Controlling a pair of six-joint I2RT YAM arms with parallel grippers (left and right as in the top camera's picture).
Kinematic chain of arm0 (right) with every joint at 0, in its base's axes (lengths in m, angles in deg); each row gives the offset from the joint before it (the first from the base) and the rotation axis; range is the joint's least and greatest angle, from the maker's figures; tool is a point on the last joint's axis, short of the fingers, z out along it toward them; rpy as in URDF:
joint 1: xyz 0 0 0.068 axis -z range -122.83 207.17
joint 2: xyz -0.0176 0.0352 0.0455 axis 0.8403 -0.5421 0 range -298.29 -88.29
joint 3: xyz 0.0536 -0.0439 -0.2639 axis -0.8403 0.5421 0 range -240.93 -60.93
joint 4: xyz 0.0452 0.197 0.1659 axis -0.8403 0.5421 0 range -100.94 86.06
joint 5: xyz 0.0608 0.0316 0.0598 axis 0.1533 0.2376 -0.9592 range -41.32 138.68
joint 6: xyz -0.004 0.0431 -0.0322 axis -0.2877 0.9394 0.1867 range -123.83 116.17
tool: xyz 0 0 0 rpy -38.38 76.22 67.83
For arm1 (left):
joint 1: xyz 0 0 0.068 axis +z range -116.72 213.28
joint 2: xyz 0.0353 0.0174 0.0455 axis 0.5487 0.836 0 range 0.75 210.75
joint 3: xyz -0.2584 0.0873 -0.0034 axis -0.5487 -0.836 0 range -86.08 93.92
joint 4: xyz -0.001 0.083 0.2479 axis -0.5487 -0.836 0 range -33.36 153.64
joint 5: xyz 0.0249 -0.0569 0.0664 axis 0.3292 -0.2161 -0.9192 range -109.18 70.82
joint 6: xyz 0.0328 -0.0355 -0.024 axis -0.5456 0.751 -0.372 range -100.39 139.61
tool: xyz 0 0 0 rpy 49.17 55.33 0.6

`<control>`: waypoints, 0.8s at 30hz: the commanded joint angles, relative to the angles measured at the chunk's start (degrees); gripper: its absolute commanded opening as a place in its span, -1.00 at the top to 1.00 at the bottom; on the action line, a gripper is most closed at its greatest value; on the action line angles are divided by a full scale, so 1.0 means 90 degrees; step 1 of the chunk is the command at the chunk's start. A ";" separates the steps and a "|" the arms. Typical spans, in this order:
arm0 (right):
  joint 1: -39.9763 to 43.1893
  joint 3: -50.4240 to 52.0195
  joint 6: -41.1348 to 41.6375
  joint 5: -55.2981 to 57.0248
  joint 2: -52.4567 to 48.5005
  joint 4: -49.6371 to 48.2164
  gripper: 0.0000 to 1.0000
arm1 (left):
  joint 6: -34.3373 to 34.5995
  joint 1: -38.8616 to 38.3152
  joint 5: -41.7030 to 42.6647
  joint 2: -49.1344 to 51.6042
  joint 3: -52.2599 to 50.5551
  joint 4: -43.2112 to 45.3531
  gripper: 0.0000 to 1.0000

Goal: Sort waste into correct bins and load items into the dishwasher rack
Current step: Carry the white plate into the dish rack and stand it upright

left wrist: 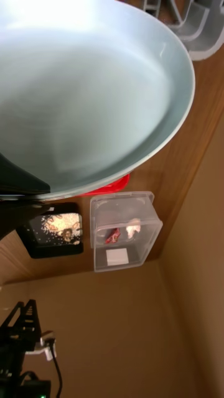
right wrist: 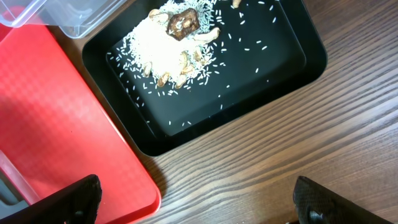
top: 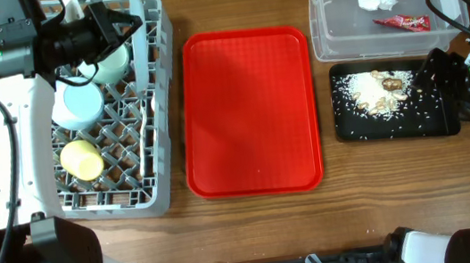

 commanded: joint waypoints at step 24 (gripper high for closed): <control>-0.0039 -0.0102 -0.0619 -0.0755 0.0124 -0.0124 -1.00 | -0.0019 0.0027 -0.1809 0.1015 -0.0049 0.0245 -0.60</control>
